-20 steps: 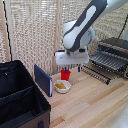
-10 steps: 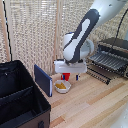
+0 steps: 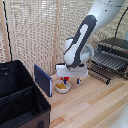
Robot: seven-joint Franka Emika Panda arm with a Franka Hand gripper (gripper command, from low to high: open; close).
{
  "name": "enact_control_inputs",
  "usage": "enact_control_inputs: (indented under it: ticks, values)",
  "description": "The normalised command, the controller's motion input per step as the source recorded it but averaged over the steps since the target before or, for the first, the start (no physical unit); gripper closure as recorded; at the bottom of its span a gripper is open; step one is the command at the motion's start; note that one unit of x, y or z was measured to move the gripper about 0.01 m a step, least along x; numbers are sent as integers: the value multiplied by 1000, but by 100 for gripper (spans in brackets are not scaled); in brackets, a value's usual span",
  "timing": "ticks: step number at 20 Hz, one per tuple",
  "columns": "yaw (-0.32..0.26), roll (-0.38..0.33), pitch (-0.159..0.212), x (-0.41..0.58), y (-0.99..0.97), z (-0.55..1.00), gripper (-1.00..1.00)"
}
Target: Gently stretch your hand towards the oven tray's handle, obtaining a firm grip, and draw it cautiously out of the oven. Transition your grip to the hot dog bowl, gingerly seizing the edge, and elevate it from the surface. Hover the bowl over the tray, delicately lower it, and temper your grip, establishing the bowl's equilibrium.
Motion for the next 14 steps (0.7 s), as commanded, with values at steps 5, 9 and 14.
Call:
enact_control_inputs:
  ticks: [5, 9, 14]
  values:
    - [13, 10, 31, 0, 0, -68, 100]
    - [1, 0, -11, -49, 0, -1, 100]
    - [29, 0, -9, 57, 22, -1, 100]
